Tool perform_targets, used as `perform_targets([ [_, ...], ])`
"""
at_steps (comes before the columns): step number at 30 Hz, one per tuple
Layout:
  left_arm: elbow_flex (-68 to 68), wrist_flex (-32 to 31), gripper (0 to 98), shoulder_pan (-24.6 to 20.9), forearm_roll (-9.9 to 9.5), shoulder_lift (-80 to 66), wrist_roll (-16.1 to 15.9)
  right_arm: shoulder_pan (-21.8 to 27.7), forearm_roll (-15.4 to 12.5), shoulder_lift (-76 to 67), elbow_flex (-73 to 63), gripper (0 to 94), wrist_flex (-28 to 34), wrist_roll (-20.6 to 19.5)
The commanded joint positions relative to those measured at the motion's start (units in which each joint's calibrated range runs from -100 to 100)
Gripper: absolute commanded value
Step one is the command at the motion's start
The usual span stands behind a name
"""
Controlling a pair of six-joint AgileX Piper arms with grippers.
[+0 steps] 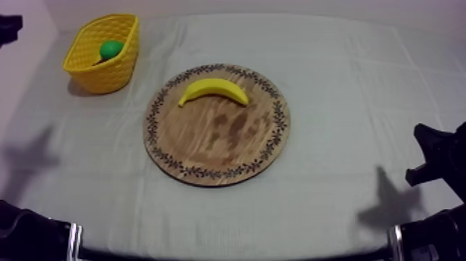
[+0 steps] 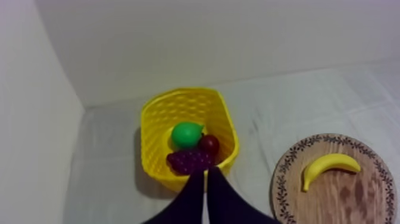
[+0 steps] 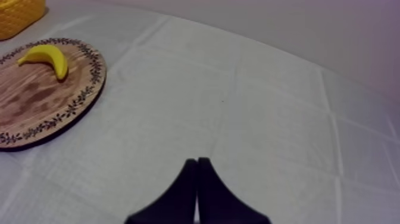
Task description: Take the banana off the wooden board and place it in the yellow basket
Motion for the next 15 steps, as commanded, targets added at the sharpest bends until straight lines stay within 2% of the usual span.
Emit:
perform_targets([
  [1,-11.2,1.1,0.0,1.1,-0.08,10.0,-1.4,0.0,0.0,0.0,0.0,0.3,0.0,0.0],
  [10,-34.9,13.4,0.0,6.6,-1.45,25.9,-3.1,0.0,0.0,0.0,0.0,0.3,0.0,0.0],
  [15,-40.8,16.6,0.0,11.2,-4.38,32.2,-3.1,0.0,0.0,0.0,0.0,0.3,0.0,0.0],
])
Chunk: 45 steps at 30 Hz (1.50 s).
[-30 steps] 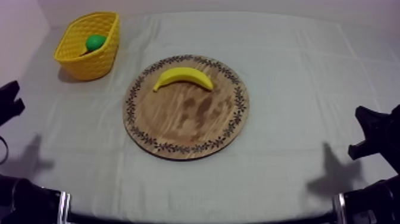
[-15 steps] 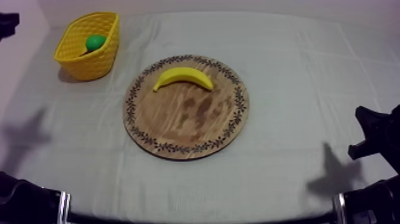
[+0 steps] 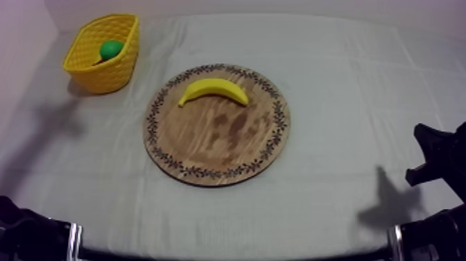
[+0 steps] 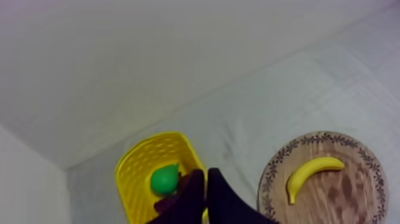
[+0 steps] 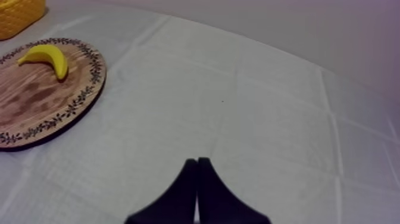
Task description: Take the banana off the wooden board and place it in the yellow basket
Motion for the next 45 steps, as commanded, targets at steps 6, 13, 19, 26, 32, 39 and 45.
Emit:
perform_targets([
  [6,-6.0,1.1,0.0,7.3,-3.74,10.1,0.5,0.0,0.0,0.0,0.0,0.3,0.0,0.0],
  [13,-6.3,0.4,0.0,11.1,-3.53,17.5,-0.2,0.0,0.0,0.0,0.0,0.3,0.0,0.0],
  [19,-5.5,0.5,0.0,13.3,-3.2,23.3,-1.5,0.0,0.0,0.0,0.0,0.3,0.0,0.0],
  [26,-5.4,-0.1,0.0,13.4,-2.18,28.3,-2.2,0.0,0.0,0.0,0.0,0.3,0.0,0.0],
  [32,-5.1,-0.4,0.0,12.9,-1.49,30.7,-5.0,0.0,0.0,0.0,0.0,0.3,0.0,0.0],
  [39,-5.1,-1.6,40.2,12.8,-2.27,32.5,-3.7,0.0,0.0,0.0,0.0,0.3,0.0,0.0],
  [45,-5.6,0.6,75.4,11.8,-0.27,34.3,-7.0,0.0,0.0,0.0,0.0,0.3,0.0,0.0],
])
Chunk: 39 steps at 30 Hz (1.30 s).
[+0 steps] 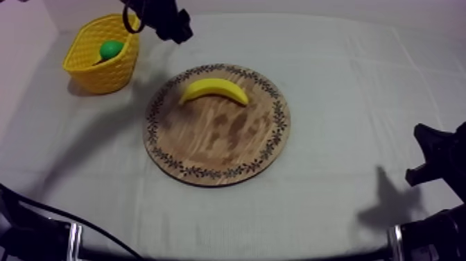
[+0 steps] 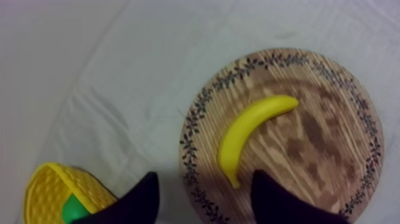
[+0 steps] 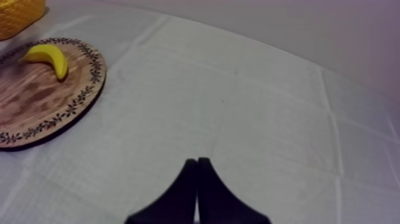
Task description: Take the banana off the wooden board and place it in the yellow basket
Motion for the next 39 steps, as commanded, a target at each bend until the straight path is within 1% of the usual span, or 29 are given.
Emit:
perform_targets([
  [1,-0.2,1.7,78.6,-0.4,0.94,0.6,-4.6,0.0,0.0,0.0,0.0,0.3,0.0,0.0],
  [3,-0.7,2.7,80.3,-0.6,1.33,1.2,-5.8,0.0,0.0,0.0,0.0,0.3,0.0,0.0],
  [7,-1.7,3.3,76.6,-0.7,1.47,2.6,-7.0,0.0,0.0,0.0,0.0,0.3,0.0,0.0],
  [12,-2.1,3.4,74.3,-0.9,1.49,4.7,-9.0,0.0,0.0,0.0,0.0,0.3,0.0,0.0],
  [19,-2.5,1.4,69.0,-0.4,1.2,8.7,-11.0,0.0,0.0,0.0,0.0,0.3,0.0,0.0],
  [22,-3.0,0.3,66.8,0.1,0.93,10.9,-11.0,0.0,0.0,0.0,0.0,0.3,0.0,0.0],
  [29,-4.1,-1.1,68.3,1.1,-0.35,17.4,-9.6,0.0,0.0,0.0,0.0,0.3,0.0,0.0],
  [39,-7.4,-1.8,66.4,0.6,-0.41,25.3,-9.4,0.0,0.0,0.0,0.0,0.3,0.0,0.0],
])
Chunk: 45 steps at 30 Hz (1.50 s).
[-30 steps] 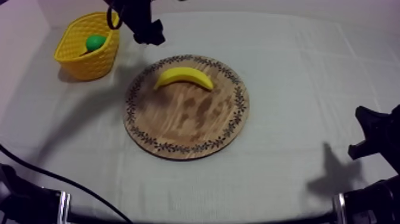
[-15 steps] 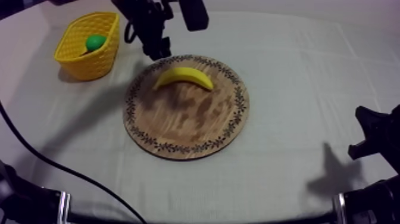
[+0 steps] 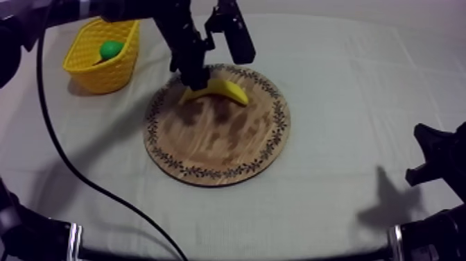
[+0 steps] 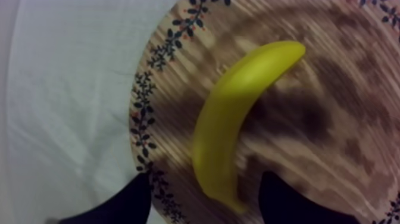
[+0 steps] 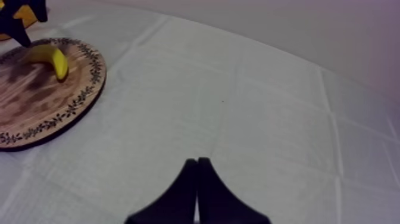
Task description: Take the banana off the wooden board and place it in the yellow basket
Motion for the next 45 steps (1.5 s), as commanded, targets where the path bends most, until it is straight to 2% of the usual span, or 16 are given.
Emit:
perform_targets([
  [1,-0.7,-0.3,66.0,-0.1,-0.03,1.5,0.1,0.0,0.0,0.0,0.0,0.3,0.0,0.0],
  [21,-4.1,-0.9,62.6,0.5,0.2,8.3,0.2,0.0,0.0,0.0,0.0,0.3,0.0,0.0],
  [37,-8.1,-1.7,59.9,0.3,1.32,12.0,-0.5,0.0,0.0,0.0,0.0,0.3,0.0,0.0],
  [45,-9.6,-1.8,59.6,0.4,1.03,13.8,-0.2,0.0,0.0,0.0,0.0,0.3,0.0,0.0],
])
